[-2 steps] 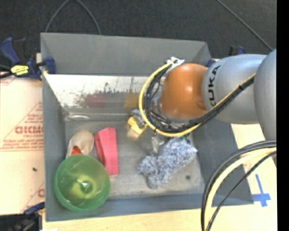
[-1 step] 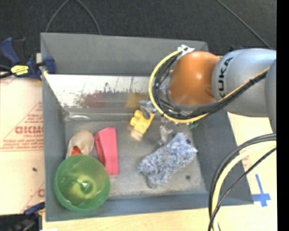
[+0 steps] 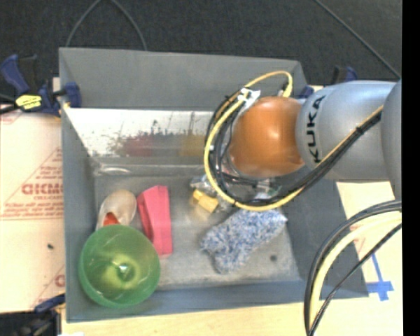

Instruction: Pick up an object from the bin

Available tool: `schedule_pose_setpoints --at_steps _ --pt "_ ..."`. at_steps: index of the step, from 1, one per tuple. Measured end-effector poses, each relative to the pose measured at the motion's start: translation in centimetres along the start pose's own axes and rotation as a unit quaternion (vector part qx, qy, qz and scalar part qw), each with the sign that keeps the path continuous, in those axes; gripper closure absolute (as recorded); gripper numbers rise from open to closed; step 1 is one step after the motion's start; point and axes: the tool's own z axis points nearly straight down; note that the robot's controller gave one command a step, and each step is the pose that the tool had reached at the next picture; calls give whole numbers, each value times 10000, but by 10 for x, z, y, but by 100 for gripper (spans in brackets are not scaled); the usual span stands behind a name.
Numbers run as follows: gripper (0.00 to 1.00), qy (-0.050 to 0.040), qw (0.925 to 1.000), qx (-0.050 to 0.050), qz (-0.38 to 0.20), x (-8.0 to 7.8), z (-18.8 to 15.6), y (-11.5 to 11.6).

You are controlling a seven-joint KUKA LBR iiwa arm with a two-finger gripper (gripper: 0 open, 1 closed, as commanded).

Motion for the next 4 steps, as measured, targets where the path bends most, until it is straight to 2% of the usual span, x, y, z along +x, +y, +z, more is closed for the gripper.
schedule_pose_setpoints --at_steps 1,2,3,4 --pt "100 -1 10000 -2 4 0 0 0" --pt "100 79 9999 -100 -7 3 0 -18" --pt "100 -88 9890 55 -1478 15 -1 -16" --pt "100 34 9999 -55 -87 10 -1 -22"
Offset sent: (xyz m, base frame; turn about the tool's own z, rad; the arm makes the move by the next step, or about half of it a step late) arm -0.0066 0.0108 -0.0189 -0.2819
